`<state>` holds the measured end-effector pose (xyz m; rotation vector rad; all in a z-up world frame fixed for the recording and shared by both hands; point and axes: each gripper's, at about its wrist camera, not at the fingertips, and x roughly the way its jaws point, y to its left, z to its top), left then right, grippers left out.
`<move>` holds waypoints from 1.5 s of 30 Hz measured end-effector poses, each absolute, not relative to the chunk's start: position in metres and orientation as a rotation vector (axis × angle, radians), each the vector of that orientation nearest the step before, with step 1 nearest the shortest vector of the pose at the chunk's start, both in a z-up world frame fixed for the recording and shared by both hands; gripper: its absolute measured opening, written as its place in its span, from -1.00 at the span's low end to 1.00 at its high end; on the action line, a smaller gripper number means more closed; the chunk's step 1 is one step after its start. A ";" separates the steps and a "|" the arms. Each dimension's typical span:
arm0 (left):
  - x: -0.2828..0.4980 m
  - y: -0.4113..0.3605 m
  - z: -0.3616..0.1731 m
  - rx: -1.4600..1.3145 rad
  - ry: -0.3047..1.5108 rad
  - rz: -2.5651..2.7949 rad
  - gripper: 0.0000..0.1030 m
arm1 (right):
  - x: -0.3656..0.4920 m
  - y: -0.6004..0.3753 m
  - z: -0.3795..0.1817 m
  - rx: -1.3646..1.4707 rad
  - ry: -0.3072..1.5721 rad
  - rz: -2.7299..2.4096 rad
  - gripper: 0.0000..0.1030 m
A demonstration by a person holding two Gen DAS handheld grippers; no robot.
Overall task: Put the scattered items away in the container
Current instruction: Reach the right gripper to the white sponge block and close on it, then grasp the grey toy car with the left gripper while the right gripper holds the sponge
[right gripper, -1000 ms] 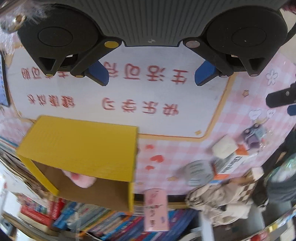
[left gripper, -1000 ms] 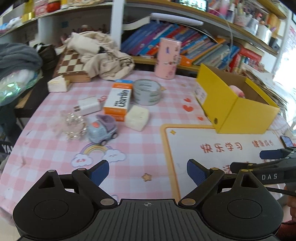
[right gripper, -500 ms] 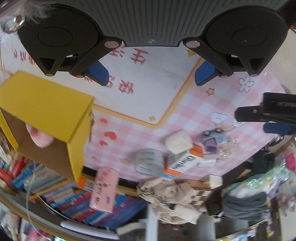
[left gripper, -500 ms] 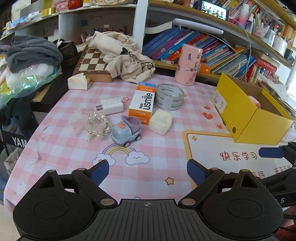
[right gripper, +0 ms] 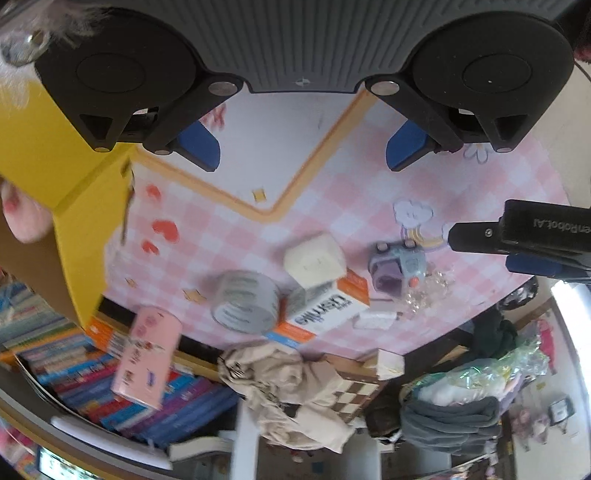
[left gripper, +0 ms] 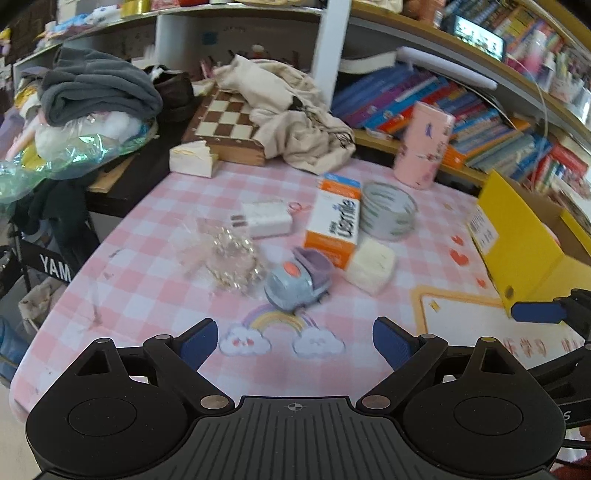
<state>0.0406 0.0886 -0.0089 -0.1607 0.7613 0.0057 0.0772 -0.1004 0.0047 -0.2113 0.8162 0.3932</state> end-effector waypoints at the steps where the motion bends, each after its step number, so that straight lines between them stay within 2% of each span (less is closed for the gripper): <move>1: 0.044 0.089 -0.009 -0.161 0.754 0.007 0.79 | 0.082 -0.099 0.004 -0.215 0.814 0.402 0.90; 6: 0.061 0.089 -0.010 -0.144 0.716 0.000 0.75 | 0.107 -0.092 -0.002 -0.230 0.825 0.430 0.83; 8: 0.068 0.088 -0.013 -0.141 0.720 -0.014 0.58 | 0.116 -0.092 -0.004 -0.234 0.830 0.437 0.76; 11: 0.078 0.085 -0.021 -0.140 0.743 -0.025 0.44 | 0.130 -0.090 -0.009 -0.227 0.837 0.448 0.64; 18: 0.097 0.083 -0.032 -0.112 0.776 -0.019 0.34 | 0.160 -0.081 -0.020 -0.220 0.847 0.512 0.50; 22: 0.109 0.087 -0.035 -0.104 0.787 -0.002 0.18 | 0.177 -0.074 -0.027 -0.228 0.835 0.557 0.49; 30: 0.118 0.089 -0.035 -0.126 0.803 -0.017 0.19 | 0.201 -0.064 -0.041 -0.242 0.826 0.588 0.48; 32: 0.119 0.086 -0.037 -0.112 0.814 -0.020 0.17 | 0.207 -0.067 -0.043 -0.200 0.832 0.589 0.24; 35: 0.120 0.083 -0.039 -0.109 0.826 -0.034 0.12 | 0.212 -0.075 -0.043 -0.138 0.850 0.623 0.01; 40: 0.123 0.077 -0.041 -0.073 0.824 -0.048 -0.07 | 0.204 -0.089 -0.037 -0.167 0.860 0.536 -0.05; 41: 0.123 0.076 -0.040 -0.073 0.830 -0.060 -0.26 | 0.203 -0.094 -0.036 -0.161 0.870 0.516 -0.05; 45: 0.121 0.066 -0.038 -0.093 0.856 -0.143 -0.24 | 0.196 -0.110 -0.035 -0.142 0.903 0.477 -0.05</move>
